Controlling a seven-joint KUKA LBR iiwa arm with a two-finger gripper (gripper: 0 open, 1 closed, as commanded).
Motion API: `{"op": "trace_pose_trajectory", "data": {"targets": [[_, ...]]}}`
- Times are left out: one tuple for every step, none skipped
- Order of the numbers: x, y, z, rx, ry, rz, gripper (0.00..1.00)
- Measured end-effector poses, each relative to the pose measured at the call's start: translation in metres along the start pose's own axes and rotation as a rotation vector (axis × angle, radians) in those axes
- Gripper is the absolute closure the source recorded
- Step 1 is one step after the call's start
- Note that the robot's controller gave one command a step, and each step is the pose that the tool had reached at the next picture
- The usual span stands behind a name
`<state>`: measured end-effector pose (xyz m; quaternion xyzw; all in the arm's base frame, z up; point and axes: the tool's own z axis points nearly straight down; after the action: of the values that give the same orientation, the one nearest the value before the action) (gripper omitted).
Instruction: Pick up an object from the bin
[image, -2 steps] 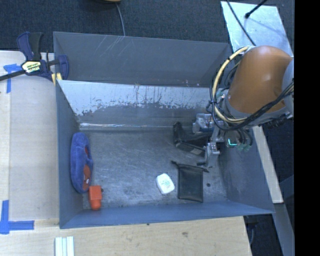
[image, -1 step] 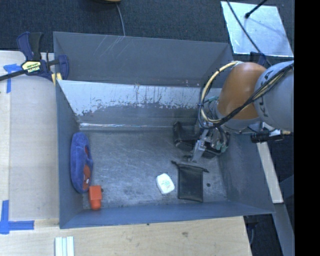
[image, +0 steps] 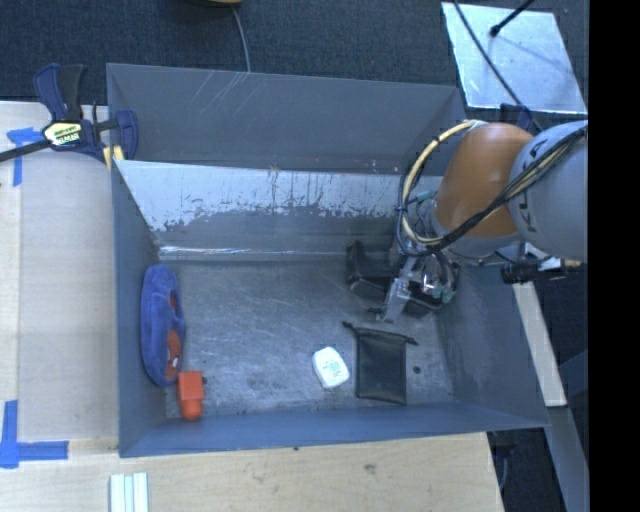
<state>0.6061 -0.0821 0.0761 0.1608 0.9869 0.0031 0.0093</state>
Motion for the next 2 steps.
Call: {"op": "trace_pose_trajectory", "data": {"targets": [[-0.0009,0.0004,-0.0011,0.0,-0.002,-0.003,0.0],[-0.0015,0.0005,-0.0018,0.0,-0.004,-0.007,0.0]]}}
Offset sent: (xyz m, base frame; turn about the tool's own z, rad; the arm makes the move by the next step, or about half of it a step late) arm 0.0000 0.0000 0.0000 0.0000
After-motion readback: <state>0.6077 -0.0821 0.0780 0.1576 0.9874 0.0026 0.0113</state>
